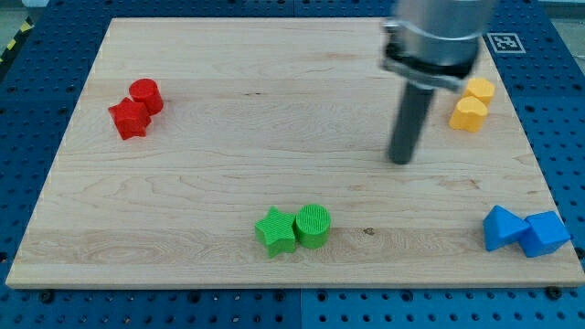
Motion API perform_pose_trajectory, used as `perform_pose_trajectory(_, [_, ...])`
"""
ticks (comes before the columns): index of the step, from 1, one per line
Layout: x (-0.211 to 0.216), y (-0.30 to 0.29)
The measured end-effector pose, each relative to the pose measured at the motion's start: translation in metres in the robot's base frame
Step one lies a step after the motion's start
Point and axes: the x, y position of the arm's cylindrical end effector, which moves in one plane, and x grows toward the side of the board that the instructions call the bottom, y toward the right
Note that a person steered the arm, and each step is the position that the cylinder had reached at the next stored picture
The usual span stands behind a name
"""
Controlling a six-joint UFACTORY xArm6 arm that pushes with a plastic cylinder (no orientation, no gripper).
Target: Push the blue cube above the blue triangle
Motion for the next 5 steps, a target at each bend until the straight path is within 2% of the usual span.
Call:
perform_pose_trajectory(1, [0.014,0.081])
perform_pose_trajectory(3, [0.072,0.180])
perform_pose_trajectory(4, [0.079,0.187])
perform_pose_trajectory(5, [0.115,0.186])
